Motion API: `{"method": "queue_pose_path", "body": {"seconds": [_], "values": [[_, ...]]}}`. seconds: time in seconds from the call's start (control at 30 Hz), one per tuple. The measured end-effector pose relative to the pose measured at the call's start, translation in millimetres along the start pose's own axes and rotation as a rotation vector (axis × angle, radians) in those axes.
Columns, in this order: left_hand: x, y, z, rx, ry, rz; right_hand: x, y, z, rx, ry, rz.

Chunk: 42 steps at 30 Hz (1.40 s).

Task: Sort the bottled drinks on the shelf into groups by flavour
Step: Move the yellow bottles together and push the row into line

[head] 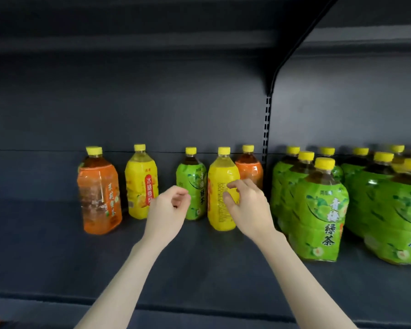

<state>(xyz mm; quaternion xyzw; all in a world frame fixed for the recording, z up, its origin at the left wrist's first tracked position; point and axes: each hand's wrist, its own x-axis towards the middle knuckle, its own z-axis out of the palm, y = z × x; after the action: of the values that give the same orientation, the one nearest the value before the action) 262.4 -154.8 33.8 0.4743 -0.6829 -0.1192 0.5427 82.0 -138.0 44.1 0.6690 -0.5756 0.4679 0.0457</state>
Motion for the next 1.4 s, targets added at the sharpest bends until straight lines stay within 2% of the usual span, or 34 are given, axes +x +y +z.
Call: {"method": "queue_pose_path", "body": {"seconds": [0.2,0.4,0.53,0.7,0.8,0.83,0.9,0.97,1.0,1.07,1.23,1.4], "values": [[70.5,-40.9,24.7,0.074,0.067,-0.048,49.9,7.0,35.4,-0.072,0.044,0.079],[105.2,-64.1,55.4,0.026,-0.035,-0.165,64.9,15.4,64.5,-0.125,0.015,0.191],[107.1,-74.8,61.2,-0.034,-0.025,-0.109,63.7,23.2,73.4,-0.115,0.017,0.214],[111.9,-85.7,50.7,-0.088,-0.113,-0.067,60.5,24.9,69.2,0.059,-0.005,0.222],[109.8,-90.2,39.1,-0.020,-0.176,-0.027,55.1,19.8,68.2,0.207,-0.007,0.232],[107.6,-91.6,33.1,0.008,-0.127,0.010,52.5,17.2,70.0,0.242,-0.006,0.236],[101.5,-95.5,18.8,0.059,0.091,0.101,48.0,11.1,75.4,0.316,0.004,0.268],[99.4,-104.7,7.0,0.206,0.318,0.152,45.0,4.8,83.6,0.402,0.005,0.320],[101.5,-110.1,2.3,0.278,0.379,0.145,43.4,0.5,88.2,0.438,0.001,0.332],[112.3,-119.4,-5.8,0.329,0.387,0.068,41.5,-8.2,97.5,0.503,0.000,0.341],[138.6,-136.4,-12.2,0.229,0.241,-0.188,42.0,-16.1,108.4,0.594,0.039,0.346],[130.2,-133.6,-18.2,0.201,0.183,-0.144,42.3,-13.2,108.2,0.608,0.043,0.341]]}}
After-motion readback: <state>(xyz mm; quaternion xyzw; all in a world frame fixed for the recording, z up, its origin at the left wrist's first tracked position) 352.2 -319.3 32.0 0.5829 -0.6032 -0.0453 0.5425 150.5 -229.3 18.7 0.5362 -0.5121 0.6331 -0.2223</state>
